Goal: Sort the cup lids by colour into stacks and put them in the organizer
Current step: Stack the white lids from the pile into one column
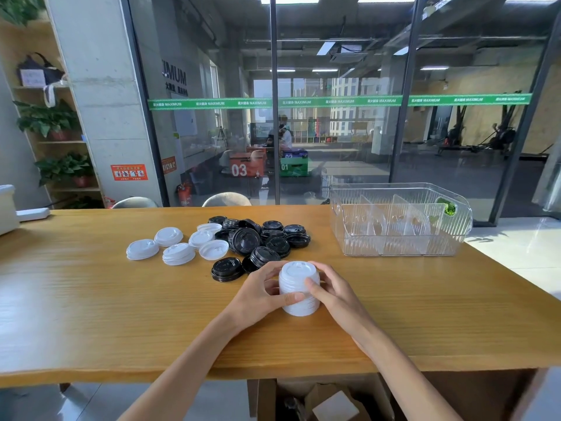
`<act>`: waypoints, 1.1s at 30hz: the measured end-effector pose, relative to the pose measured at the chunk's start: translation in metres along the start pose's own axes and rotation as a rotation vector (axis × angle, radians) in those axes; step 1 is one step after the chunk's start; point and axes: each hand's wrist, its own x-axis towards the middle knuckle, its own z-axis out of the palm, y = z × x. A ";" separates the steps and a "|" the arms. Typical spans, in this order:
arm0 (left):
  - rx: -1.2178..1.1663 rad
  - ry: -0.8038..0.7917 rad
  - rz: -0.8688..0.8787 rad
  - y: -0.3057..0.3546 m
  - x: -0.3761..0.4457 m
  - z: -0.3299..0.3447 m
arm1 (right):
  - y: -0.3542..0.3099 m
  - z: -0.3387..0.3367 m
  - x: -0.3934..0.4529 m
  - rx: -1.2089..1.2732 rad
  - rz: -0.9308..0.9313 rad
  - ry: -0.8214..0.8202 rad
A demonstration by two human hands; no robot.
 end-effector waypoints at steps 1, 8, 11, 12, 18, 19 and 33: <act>0.005 -0.002 0.001 0.001 0.000 0.000 | -0.001 0.000 0.000 0.001 0.005 0.001; 0.005 -0.034 0.005 0.003 0.000 -0.002 | -0.004 -0.003 0.001 -0.001 0.022 -0.031; 0.005 -0.038 0.013 0.001 -0.001 -0.002 | -0.006 -0.007 0.002 -0.011 0.022 -0.064; 0.005 -0.040 0.011 0.002 -0.002 -0.002 | -0.006 -0.009 0.002 -0.014 0.022 -0.075; 0.056 -0.052 0.034 0.004 -0.001 -0.002 | -0.005 -0.009 0.001 -0.046 0.010 -0.091; 0.072 -0.046 0.039 0.004 -0.001 -0.001 | -0.004 -0.008 0.001 -0.051 0.011 -0.094; 0.126 -0.010 0.011 -0.002 -0.002 -0.001 | 0.005 -0.003 0.000 -0.069 0.041 -0.167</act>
